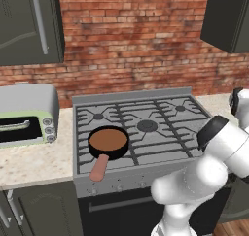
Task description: Pick up the sugar cube(s) and place them in the saucepan with hot chocolate.
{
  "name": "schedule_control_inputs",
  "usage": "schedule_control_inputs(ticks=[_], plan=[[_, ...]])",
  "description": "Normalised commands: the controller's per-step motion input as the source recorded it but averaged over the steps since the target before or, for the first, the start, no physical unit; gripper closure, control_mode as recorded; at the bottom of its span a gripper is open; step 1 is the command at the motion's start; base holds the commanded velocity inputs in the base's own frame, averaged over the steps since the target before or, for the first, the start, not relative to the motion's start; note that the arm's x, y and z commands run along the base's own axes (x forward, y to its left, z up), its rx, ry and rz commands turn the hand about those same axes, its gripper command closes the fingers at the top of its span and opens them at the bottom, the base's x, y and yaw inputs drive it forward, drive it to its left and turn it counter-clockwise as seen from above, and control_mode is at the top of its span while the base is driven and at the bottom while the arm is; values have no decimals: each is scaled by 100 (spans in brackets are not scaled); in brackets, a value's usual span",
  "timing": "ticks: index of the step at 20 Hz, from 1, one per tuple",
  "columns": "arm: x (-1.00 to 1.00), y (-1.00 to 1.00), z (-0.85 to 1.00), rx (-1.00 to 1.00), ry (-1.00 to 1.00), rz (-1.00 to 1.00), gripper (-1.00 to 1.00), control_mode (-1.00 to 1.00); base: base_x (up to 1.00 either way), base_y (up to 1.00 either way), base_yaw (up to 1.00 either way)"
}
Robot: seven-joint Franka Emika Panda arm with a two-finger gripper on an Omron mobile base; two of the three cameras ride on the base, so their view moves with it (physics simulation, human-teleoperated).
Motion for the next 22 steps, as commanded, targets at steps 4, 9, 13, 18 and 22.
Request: schedule_control_inputs(ticks=[4,9,13,18,22], plan=[[0,-94,-13,2,0,-1,-100,-100,0,0,0],[-3,-25,-30,1,0,5,-100,-100,0,0,0],[7,0,-43,0,-1,11,-100,-100,0,0,0],[27,0,-34,0,-5,12,-100,-100,0,0,0],[43,-8,-32,0,-7,12,-100,-100,0,0,0]])
